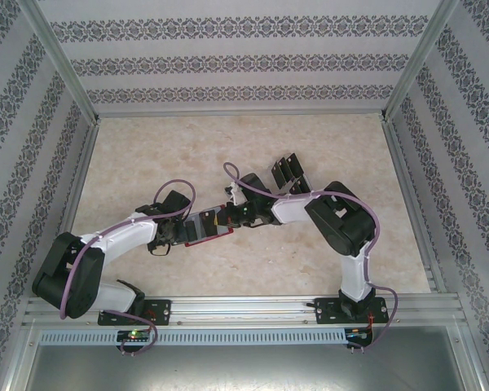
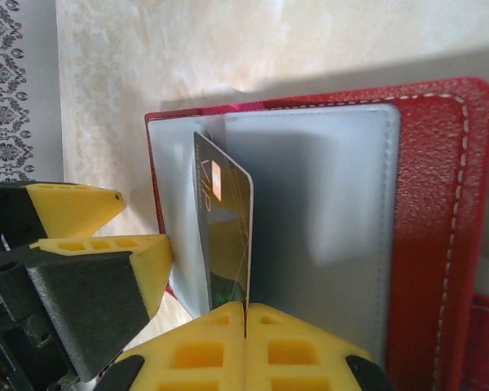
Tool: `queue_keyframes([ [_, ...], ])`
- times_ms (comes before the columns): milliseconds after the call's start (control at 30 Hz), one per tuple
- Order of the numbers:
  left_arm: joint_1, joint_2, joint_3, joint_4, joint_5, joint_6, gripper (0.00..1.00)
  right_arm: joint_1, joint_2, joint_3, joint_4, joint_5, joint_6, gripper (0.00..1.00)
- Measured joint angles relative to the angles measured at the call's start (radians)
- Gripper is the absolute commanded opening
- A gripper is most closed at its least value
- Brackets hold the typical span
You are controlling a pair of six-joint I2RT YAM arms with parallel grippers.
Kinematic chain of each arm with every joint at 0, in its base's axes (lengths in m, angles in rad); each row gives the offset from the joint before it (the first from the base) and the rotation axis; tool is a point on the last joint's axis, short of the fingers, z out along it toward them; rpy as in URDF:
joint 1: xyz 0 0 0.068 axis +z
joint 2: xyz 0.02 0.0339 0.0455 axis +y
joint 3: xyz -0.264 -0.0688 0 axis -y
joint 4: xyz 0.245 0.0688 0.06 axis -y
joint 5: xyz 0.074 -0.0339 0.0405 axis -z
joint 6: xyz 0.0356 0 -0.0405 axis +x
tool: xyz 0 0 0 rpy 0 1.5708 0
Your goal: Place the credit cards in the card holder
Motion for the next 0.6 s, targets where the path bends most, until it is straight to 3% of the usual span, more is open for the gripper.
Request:
queue_keyframes([
  [600,0.000,0.005,0.000,0.004,0.003,0.000,1.00,-0.021,0.013,0.008,-0.054,-0.026,-0.019,0.00],
])
